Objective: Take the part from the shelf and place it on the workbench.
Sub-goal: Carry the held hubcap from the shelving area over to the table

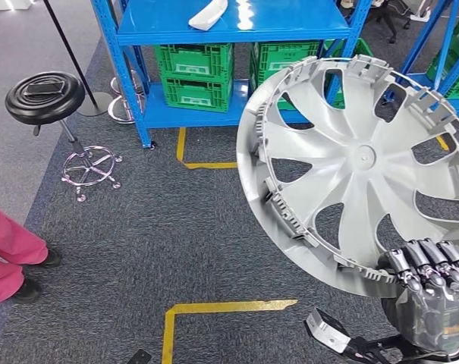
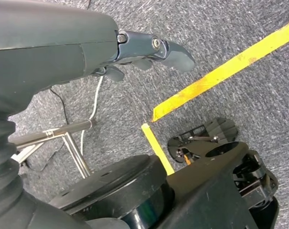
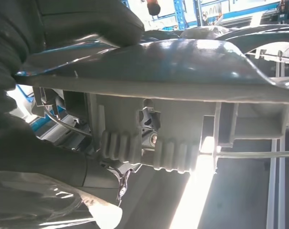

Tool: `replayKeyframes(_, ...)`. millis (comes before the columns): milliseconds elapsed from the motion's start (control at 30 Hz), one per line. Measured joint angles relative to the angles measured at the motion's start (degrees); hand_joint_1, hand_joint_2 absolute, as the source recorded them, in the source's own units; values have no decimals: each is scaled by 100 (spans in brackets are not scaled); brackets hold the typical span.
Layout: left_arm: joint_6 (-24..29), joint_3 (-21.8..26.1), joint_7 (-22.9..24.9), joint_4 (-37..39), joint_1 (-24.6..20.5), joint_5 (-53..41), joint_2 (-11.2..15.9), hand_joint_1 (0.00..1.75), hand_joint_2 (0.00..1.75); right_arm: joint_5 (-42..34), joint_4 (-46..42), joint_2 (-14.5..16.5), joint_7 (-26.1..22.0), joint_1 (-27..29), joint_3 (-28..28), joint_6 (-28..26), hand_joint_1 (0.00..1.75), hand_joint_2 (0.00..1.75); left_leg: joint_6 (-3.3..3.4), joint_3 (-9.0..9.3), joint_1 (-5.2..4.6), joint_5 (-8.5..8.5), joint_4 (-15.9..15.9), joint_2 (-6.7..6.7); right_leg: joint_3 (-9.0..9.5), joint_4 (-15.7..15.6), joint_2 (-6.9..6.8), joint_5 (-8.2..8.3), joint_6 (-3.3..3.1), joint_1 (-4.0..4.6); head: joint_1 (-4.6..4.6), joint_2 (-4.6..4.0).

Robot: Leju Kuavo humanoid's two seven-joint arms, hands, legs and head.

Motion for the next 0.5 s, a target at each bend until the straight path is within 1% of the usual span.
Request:
replayKeyframes(33,1,0,-2,0,0,-3,-1,0,175,0,-3,-4,-6,1,1,-1,175,175,26,19,13,18,-41,20,-32,46,2,-36,16,-1,4,0)
replayKeyframes(67,1,0,-4,0,-1,-8,-1,0,175,0,-7,-9,-14,-1,3,-2,175,175,56,37,28,35,-81,46,-115,196,2,-128,30,0,11,0)
replayKeyframes(100,2,0,-4,0,-2,-14,-3,0,175,0,-10,-17,-23,-4,5,-2,175,175,78,53,42,45,-109,78,-263,475,-1,-276,40,-1,19,0)
replayKeyframes(167,2,0,-4,0,-1,-35,-5,0,175,0,-13,-30,-49,-8,10,-4,175,175,97,56,40,35,-114,143,-672,1257,-4,-604,61,-2,28,0)
replayKeyframes(200,2,0,-3,0,0,-45,-7,0,175,0,-13,-37,-63,-5,11,-5,175,175,97,60,40,27,-113,178,-840,1553,-7,-677,71,-6,28,0)
replayKeyframes(233,2,0,-3,0,1,-55,-9,0,175,0,-13,-41,-76,0,13,-5,175,175,88,68,43,16,-111,214,-912,1645,-15,-633,81,-12,29,0)
replayKeyframes(267,2,0,-3,0,1,-62,-11,0,175,0,-13,-45,-91,3,13,-5,175,175,68,81,51,2,-105,249,-859,1491,-36,-477,88,-21,30,0)
replayKeyframes(300,2,0,-3,0,1,-67,-15,0,175,0,-14,-49,-102,5,13,-5,175,175,37,98,61,-21,-92,284,-695,1132,-101,-248,97,-31,31,0)
replayKeyframes(333,2,0,-3,0,1,-73,-13,0,175,0,-14,-52,-110,1,13,-5,175,175,-3,114,62,-49,-72,317,-505,732,-232,-76,108,-24,34,0)
replayKeyframes(367,2,-1,-3,0,1,-78,-9,0,175,0,-18,-54,-118,-9,14,-5,175,175,-46,122,52,-83,-35,350,-337,402,-329,43,87,-17,40,0)
replayKeyframes(400,5,-1,-3,0,3,-83,-5,0,175,0,-23,-55,-121,-18,14,-5,175,175,-84,127,36,-110,-5,388,-238,211,-398,86,54,-6,38,0)
replayKeyframes(433,9,-2,-2,0,6,-88,-1,0,175,0,-27,-55,-122,-23,15,-5,175,175,-112,134,18,-126,12,431,-213,166,-409,62,12,11,35,0)
replayKeyframes(467,13,-2,-2,0,8,-93,-1,0,175,0,-31,-55,-123,-20,15,-5,175,175,-132,145,12,-138,22,482,-211,166,-334,69,-42,13,32,0)
replayKeyframes(500,16,-2,-1,0,9,-96,0,0,175,0,-31,-55,-122,-13,14,-5,175,175,-154,162,17,-154,17,523,-215,171,-274,71,-80,12,25,0)
